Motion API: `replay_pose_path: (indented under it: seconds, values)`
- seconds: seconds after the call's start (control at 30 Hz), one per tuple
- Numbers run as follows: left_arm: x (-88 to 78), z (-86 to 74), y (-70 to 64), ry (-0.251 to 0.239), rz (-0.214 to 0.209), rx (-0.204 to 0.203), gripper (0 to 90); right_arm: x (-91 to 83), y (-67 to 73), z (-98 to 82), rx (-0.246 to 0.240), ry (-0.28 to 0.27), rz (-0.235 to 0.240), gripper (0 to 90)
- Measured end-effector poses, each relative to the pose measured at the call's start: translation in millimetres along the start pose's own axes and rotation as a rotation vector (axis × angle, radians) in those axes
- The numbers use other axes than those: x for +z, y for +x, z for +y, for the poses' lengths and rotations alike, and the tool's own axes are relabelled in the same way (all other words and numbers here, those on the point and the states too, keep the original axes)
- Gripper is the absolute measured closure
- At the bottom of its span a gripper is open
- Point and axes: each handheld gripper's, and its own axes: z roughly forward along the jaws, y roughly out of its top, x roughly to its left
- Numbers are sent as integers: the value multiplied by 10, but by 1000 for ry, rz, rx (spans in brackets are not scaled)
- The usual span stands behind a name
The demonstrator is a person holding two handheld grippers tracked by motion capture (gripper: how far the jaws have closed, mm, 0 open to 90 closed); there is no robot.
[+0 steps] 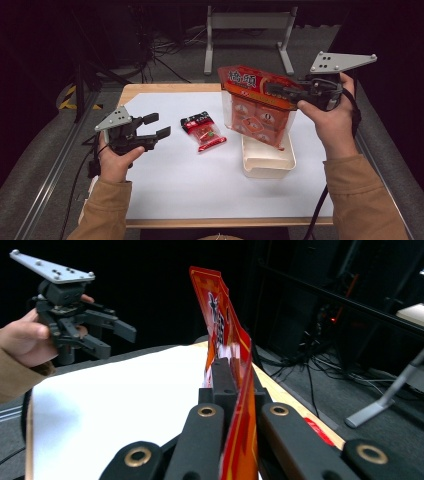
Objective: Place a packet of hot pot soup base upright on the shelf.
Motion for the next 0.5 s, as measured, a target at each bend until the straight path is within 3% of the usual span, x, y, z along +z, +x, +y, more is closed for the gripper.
replay_pose_path:
  seconds: [0.5]
  values:
    - [69, -99, 119, 29, 13, -27, 306, -53, -136, -159, 94, 2, -94, 900]
